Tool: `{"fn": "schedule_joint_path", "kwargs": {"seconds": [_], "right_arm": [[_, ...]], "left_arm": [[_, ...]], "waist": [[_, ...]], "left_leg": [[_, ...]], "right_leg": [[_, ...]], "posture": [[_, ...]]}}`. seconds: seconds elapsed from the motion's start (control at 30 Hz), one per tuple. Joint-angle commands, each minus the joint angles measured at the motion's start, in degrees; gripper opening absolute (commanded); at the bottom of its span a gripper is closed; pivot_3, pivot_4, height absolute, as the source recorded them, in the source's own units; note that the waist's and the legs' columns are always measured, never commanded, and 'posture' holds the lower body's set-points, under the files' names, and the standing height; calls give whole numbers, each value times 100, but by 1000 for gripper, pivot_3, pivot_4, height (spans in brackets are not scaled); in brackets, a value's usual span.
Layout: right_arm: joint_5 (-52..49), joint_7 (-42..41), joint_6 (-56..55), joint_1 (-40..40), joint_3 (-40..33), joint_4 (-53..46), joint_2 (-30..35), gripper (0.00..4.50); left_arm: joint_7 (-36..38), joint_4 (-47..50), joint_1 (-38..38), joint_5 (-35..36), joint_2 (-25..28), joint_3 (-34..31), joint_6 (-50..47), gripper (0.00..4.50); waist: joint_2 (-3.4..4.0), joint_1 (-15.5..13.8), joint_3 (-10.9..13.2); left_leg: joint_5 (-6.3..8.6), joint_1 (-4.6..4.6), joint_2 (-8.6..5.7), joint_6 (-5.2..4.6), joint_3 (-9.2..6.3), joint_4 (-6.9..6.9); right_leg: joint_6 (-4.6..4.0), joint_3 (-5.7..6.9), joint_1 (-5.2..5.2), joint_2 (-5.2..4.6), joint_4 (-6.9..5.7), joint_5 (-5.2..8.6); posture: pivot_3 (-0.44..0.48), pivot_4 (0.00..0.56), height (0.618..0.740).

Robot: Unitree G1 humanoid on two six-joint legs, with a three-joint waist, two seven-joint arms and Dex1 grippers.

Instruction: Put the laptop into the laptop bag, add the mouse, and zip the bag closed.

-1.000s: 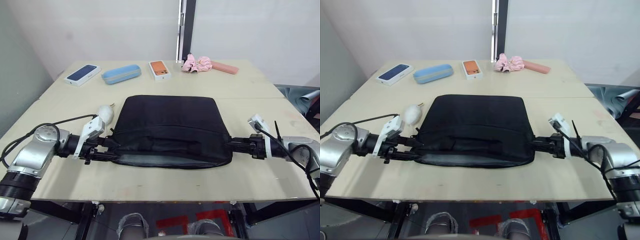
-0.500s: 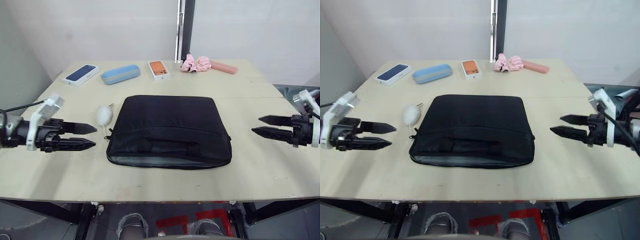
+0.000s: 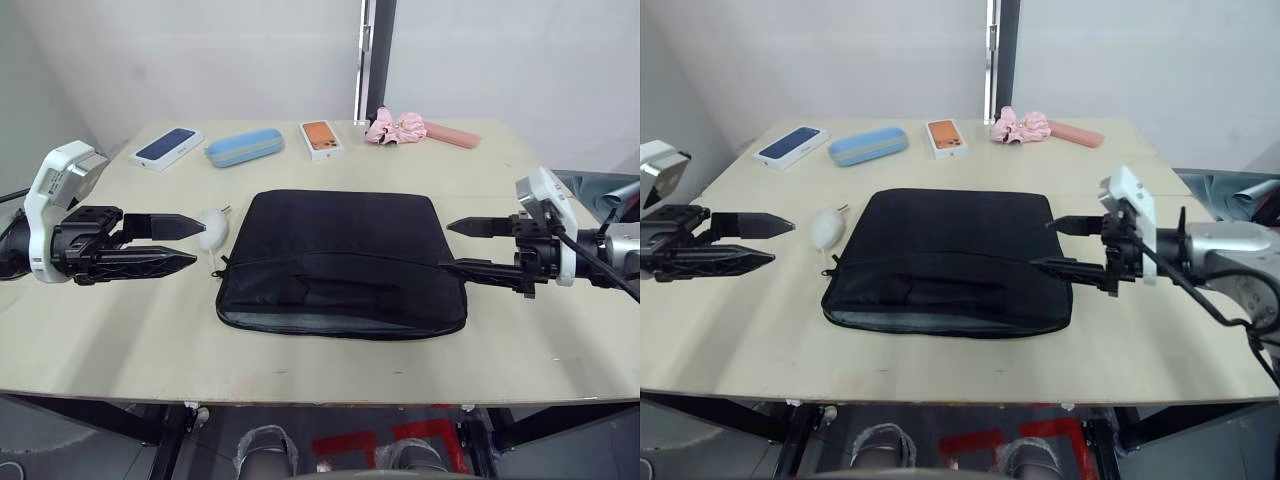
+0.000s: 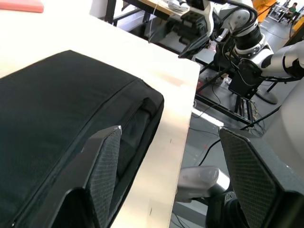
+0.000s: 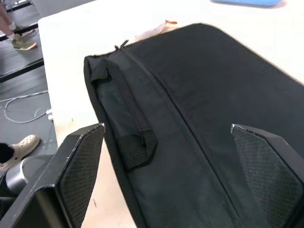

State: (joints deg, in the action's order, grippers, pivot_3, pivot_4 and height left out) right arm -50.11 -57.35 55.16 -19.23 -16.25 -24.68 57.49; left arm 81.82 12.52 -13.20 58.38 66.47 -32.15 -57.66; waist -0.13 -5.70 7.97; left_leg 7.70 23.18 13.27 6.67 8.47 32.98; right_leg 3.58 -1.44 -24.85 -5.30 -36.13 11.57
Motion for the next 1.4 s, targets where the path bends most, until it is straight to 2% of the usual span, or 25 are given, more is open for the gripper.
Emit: {"fn": "schedule_joint_path", "kwargs": {"seconds": [0.03, 0.1, 0.13, 0.2, 0.37, 0.47, 0.53, 0.63, 0.77, 0.9, 0.97, 1.03, 1.23, 1.4], "right_arm": [[-53, 14, -117, -137, -48, -14, 22, 4438], [-43, -26, -131, -168, 32, -28, 50, 4438], [-32, -76, -153, -199, 120, -46, 53, 4057], [-53, -183, -179, -242, 213, -46, 62, 3626], [-46, -503, -200, -535, 766, -40, -1, 1860], [44, -685, -265, -930, 1300, 116, -283, 858], [369, -819, -370, -1294, 1969, 287, -605, 116], [1010, -864, -634, -1765, 2816, 674, -1093, 47], [1692, -936, -1061, -2251, 3537, 1475, -1849, 47], [2100, -1242, -1439, -2389, 3891, 1879, -2162, 47], [2372, -1359, -1655, -2456, 4120, 2146, -2327, 47], [2640, -1432, -1888, -2569, 4289, 2575, -2566, 47], [2915, -1476, -2261, -2954, 3986, 3843, -3062, 47], [2768, -1603, -2237, -3024, 3640, 4246, -3250, 47]], "left_arm": [[-89, 264, 372, 114, -78, -574, 10, 3420], [-106, 338, 637, 135, -110, -837, -11, 3420], [-82, 384, 839, 49, -118, -941, 16, 3420], [-86, 440, 1150, -104, -128, -1038, 95, 3420], [20, 646, 1837, -243, -149, -1194, 218, 3420], [-25, 825, 1855, -214, -143, -1141, 328, 3420], [-203, 1009, 1669, 95, -223, -1087, 271, 3420], [-311, 1206, 1606, 242, -266, -990, 263, 3420], [-278, 1280, 1679, 152, -233, -860, 373, 3420], [-179, 1188, 1701, -123, -111, -694, 601, 3420], [-99, 1050, 1751, -620, -13, -415, 983, 3420], [-255, 820, 1404, -785, -40, -59, 1195, 3420], [137, 734, 1358, -681, -74, -96, 1418, 3420], [134, 629, 1465, -780, -64, -267, 1512, 3420]], "waist": [[-2, 23, 1], [-2, 24, 1], [-2, 33, 1], [-3, 37, 1], [-5, 37, 0], [-7, 37, -2], [-8, 40, -3], [-8, 55, -3], [-8, 80, -3], [-9, 43, -3], [-12, 35, -4], [-12, 46, -5], [-15, 94, -5], [-15, 102, -5]], "left_leg": [[0, 1, 0, 0, -1, 0], [0, 1, 2, 0, -3, -1], [0, 0, 1, 0, -4, 0], [0, -3, 0, 0, -1, 0], [0, -3, 1, 0, -5, 1], [0, -4, 1, 0, -5, 2], [0, -5, 1, 0, -5, 4], [0, -6, 1, 0, -7, 9], [-1, 1, 2, 1, -8, 13], [-1, 6, 2, 1, -13, 13], [-1, 7, 2, 1, -14, 13], [-1, 5, 2, 1, -15, 15], [-1, 3, 3, 3, -17, 40], [-1, 2, 5, 3, -20, 47]], "right_leg": [[0, 1, 0, 0, 1, 0], [0, 3, 0, 1, 0, 0], [1, 3, 2, 1, 0, 0], [1, 0, 4, 0, 1, 0], [2, 3, 4, 1, -1, 0], [1, 3, 5, 1, -2, 0], [1, 2, 4, 1, -7, 0], [0, 2, 2, 2, -18, 0], [0, 3, -4, 2, -23, -1], [0, 10, -2, 2, -17, 0], [0, 11, 0, 2, -16, -1], [0, 10, 1, 2, -19, -1], [-2, 5, -2, 1, -51, -1], [-2, 6, -3, 2, -64, -1]], "posture": [[0, 150, 740], [0, 150, 740], [0, 150, 740], [0, 150, 740], [0, 150, 740], [0, 150, 740], [0, 150, 740], [0, 150, 740], [0, 150, 740], [0, 150, 740], [0, 150, 740], [0, 150, 740], [0, 150, 740], [0, 150, 740]]}}
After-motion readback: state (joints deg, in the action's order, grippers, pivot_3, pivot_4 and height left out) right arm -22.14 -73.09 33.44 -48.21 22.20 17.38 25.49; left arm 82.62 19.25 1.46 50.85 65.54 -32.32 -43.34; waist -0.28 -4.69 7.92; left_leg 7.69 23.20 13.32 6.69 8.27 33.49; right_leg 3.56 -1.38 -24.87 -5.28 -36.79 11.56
